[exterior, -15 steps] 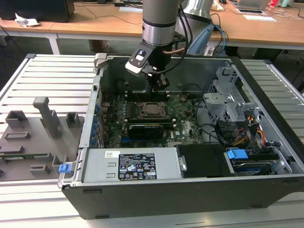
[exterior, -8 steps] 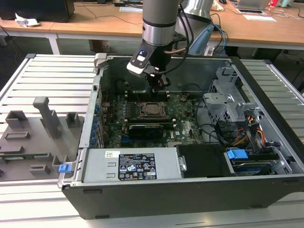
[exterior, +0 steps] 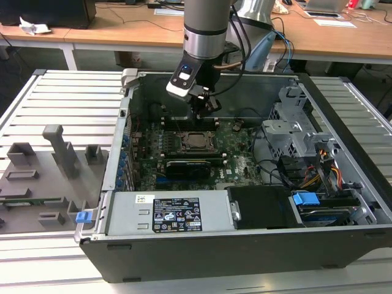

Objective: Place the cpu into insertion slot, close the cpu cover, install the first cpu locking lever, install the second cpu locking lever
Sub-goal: 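Install the first cpu locking lever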

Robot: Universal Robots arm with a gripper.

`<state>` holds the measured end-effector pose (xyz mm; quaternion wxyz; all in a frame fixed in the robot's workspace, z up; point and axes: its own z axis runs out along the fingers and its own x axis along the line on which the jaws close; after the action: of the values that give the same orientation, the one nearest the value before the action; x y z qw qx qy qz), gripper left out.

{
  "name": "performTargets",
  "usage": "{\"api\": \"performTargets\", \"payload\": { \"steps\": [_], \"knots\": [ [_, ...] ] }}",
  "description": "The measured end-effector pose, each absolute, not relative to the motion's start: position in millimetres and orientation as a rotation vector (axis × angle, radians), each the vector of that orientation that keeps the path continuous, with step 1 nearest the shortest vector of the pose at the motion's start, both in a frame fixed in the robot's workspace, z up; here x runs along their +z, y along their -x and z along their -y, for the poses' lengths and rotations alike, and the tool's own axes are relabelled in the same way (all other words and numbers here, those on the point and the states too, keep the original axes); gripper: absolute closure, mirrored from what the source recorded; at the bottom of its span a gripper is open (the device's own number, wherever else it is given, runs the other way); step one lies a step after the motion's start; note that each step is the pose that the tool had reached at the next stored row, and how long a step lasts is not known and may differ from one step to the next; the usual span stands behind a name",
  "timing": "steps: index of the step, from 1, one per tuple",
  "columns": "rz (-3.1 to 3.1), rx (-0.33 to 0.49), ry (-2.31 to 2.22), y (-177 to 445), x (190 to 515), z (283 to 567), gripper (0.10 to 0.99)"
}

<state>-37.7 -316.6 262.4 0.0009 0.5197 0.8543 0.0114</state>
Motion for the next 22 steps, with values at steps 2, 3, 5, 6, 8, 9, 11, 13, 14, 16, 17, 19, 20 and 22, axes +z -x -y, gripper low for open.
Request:
{"api": "performTargets", "payload": {
  "steps": [2,3,5,6,8,9,11,13,14,16,17,19,20,22],
  "knots": [
    [-2.701,0.036,-1.601,37.7,262.4,316.6,0.98],
    [-2.711,0.036,-1.584,37.7,262.4,316.6,0.98],
    [-2.72,0.036,-1.569,37.7,262.4,316.6,0.98],
    [-2.725,0.036,-1.561,37.7,262.4,316.6,0.98],
    [-2.737,0.036,-1.54,37.7,262.4,316.7,0.98],
    [-2.744,0.036,-1.527,37.7,262.4,316.7,0.98],
    [-2.764,0.036,-1.492,37.7,262.4,316.7,0.98],
    [-2.779,0.036,-1.463,37.7,262.4,316.7,0.98],
    [-2.784,0.036,-1.455,37.7,262.4,316.7,0.98],
    [-2.794,0.036,-1.435,37.7,262.4,316.8,0.98],
    [-2.801,0.036,-1.423,37.7,262.4,316.8,0.98],
    [-2.81,0.036,-1.404,37.7,262.4,316.8,0.98],
    [-2.814,0.036,-1.397,37.7,262.4,316.8,0.98],
    [-2.824,0.036,-1.377,37.7,262.4,316.8,0.98]
  ]
}}
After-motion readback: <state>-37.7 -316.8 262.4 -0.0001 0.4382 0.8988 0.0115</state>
